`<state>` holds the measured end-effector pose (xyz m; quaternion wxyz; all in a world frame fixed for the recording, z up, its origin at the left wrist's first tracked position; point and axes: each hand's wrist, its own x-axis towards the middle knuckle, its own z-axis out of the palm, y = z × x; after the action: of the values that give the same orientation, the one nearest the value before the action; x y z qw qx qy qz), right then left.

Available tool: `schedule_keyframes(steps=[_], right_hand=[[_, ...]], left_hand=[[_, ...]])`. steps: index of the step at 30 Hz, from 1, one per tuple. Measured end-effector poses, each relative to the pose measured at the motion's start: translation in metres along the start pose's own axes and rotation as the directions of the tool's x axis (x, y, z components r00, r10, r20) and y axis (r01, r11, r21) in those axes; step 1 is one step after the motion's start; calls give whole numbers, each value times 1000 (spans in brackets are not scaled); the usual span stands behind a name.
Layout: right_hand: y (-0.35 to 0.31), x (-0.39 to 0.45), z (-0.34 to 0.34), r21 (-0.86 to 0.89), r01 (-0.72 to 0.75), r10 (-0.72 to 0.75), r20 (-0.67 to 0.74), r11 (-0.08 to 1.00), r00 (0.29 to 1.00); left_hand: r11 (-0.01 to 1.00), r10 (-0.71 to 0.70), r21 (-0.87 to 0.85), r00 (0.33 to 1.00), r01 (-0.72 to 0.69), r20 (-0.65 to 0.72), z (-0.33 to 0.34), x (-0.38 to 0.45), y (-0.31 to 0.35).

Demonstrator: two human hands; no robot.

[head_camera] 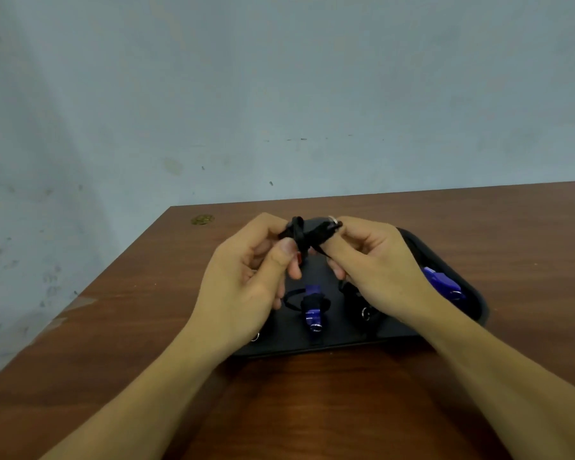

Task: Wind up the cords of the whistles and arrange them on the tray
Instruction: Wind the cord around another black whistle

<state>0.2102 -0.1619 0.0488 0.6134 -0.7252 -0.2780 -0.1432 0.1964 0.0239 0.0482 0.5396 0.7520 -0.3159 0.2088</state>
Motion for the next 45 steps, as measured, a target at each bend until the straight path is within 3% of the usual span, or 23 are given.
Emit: schedule_keyframes(steps=[3, 8, 11, 14, 17, 20, 26, 29, 31, 34, 37, 41, 45], right_hand=[[-2, -4, -1, -112, 72, -70, 21, 991, 997], [-4, -10, -7, -391, 201, -158, 138, 898, 978], [-10, -9, -12, -429, 303, -280, 116, 851, 953], [-7, -7, -15, -411, 297, -309, 38, 862, 950], [-1, -4, -17, -308, 196, -205, 3, 931, 979], [0, -3, -19, -145, 77, -73, 31, 986, 997], [8, -2, -18, 148, -139, 127, 91, 979, 988], [9, -2, -15, 158, -156, 143, 92, 975, 985], [8, -3, -12, 0, -76, 76, 81, 997, 994], [8, -6, -6, -301, 75, -48, 94, 951, 994], [4, -10, -7, -469, 172, -116, 146, 866, 982], [-5, -11, -6, -506, 244, -173, 183, 827, 968], [-5, -12, -5, -452, 240, -191, 152, 859, 970]], left_hand=[[992, -22, 125, 997, 30, -68, -6, 1, -8], [910, 25, 415, 999, -3, -48, -5, -2, -12], [837, 27, 547, 1000, -24, 4, -4, -2, -14], [782, 84, 606, 988, -145, 128, -4, -5, -10], [801, 106, 550, 959, -238, 261, -2, -5, -5], [860, 105, 450, 948, -239, 302, -2, -6, -4], [1000, -8, 24, 967, 2, 256, 4, -11, -3], [983, -37, -173, 987, 65, 159, 3, -7, -3], [976, -79, -198, 993, 94, 82, 2, -4, -4], [988, -145, -57, 989, 143, -29, 1, -3, -10], [976, -125, 165, 985, 144, -117, -1, -4, -16], [844, -13, 531, 993, 75, -120, -3, -6, -16], [724, 58, 689, 996, 6, -70, 1, -8, -11]])
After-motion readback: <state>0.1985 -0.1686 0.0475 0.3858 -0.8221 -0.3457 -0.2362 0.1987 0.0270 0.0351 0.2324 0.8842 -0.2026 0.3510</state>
